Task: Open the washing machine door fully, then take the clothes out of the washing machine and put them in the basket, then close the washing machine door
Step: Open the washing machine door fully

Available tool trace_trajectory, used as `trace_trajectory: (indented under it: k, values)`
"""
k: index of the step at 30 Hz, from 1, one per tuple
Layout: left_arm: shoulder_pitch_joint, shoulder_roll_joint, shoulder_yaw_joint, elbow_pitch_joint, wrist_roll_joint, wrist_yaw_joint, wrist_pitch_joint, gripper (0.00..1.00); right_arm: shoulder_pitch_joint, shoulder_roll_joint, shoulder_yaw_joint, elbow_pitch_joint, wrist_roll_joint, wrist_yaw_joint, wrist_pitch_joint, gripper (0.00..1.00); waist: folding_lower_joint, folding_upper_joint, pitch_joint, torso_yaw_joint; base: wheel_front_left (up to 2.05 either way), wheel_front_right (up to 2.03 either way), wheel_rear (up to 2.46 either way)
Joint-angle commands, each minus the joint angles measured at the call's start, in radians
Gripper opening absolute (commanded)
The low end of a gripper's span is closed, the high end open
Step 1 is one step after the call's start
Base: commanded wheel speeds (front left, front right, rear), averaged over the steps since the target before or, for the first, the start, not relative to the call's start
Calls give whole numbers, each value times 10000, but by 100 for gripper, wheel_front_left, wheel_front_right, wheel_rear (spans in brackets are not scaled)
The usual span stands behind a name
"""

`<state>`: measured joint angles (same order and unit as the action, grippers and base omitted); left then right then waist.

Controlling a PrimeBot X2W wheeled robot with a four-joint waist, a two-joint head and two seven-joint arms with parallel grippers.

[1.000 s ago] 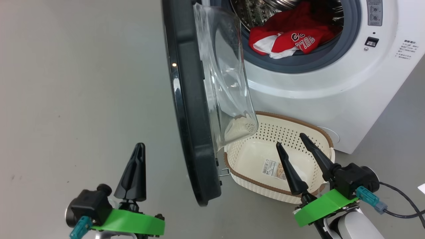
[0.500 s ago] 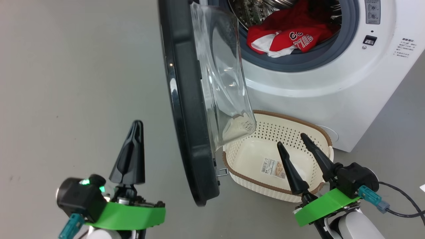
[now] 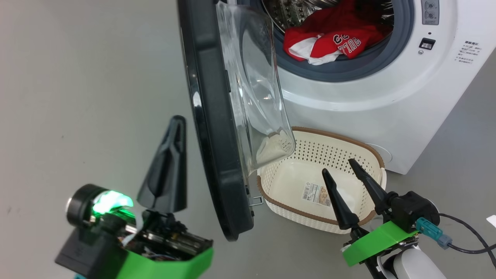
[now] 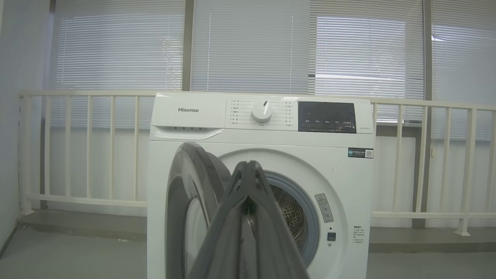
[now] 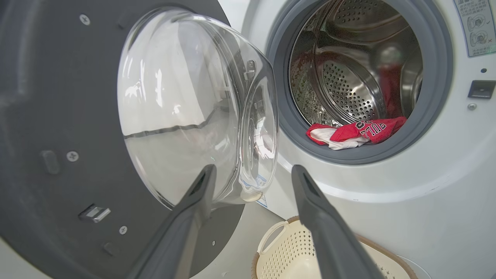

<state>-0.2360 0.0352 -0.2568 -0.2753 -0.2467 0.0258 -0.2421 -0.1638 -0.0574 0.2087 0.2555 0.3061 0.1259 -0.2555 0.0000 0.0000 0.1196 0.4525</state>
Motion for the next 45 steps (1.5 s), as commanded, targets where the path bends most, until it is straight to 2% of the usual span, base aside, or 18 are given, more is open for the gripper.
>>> trace_trajectory:
  k: [1,9,19,24,31,45]
  values:
    - [-347,151,163,-406,88,-91,99,0,-181,72,264,-215,49,48,-63,100,0,0,9,6,0,0,0]
    - [-360,180,-1268,-624,123,-677,888,0,-259,72,393,-147,92,48,-63,100,0,0,67,9,0,0,0]
    - [-255,197,-2478,816,-136,-833,1751,0,-343,72,442,-136,86,48,-63,100,0,0,179,-176,0,0,0]
    - [-208,193,-2456,1647,-187,-567,2070,0,-368,72,431,-140,88,48,-63,100,0,0,247,-258,0,0,0]
    - [-259,265,-2145,2365,25,-78,1794,0,-362,72,429,-136,87,48,-63,100,0,0,251,-326,0,0,0]
    - [4,416,-1449,2695,-185,698,1884,0,-196,72,398,-71,150,48,-63,100,0,0,59,83,0,0,0]
